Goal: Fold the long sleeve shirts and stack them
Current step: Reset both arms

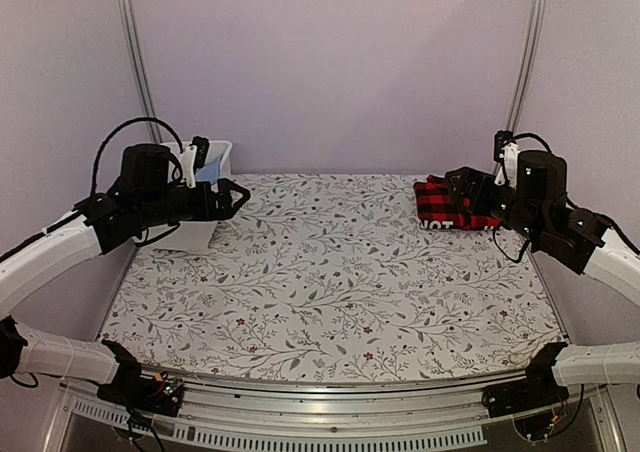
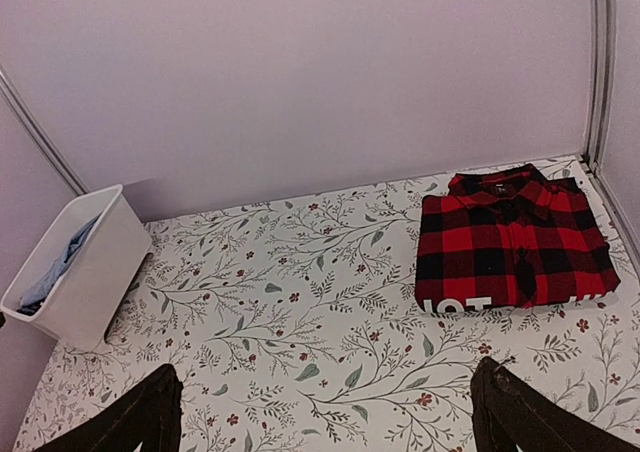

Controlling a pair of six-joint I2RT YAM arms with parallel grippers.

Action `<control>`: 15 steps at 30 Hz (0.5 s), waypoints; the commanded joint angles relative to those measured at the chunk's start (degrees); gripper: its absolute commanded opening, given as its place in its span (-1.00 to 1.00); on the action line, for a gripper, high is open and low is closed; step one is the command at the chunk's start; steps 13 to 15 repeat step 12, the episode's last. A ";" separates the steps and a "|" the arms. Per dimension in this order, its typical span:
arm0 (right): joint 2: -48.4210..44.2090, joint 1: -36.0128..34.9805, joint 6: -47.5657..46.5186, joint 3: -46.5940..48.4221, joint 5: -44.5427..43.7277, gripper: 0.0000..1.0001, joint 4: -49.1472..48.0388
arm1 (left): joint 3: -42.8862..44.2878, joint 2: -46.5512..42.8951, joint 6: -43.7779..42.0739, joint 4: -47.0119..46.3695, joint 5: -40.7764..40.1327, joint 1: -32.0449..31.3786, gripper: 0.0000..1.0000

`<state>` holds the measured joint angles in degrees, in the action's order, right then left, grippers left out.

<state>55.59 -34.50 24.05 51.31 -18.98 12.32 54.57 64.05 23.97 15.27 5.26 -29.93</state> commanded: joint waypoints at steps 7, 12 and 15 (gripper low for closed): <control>0.13 -0.06 -1.15 -0.42 -1.50 0.98 -1.69 | -0.10 -0.44 -1.03 -1.56 -0.77 0.36 1.00; 0.13 -0.12 -1.44 -0.51 -1.93 0.98 -1.83 | 0.01 -0.25 -1.15 -1.57 -0.64 0.39 0.99; 0.13 -0.12 -1.44 -0.51 -1.93 0.98 -1.83 | 0.01 -0.25 -1.15 -1.57 -0.64 0.39 0.99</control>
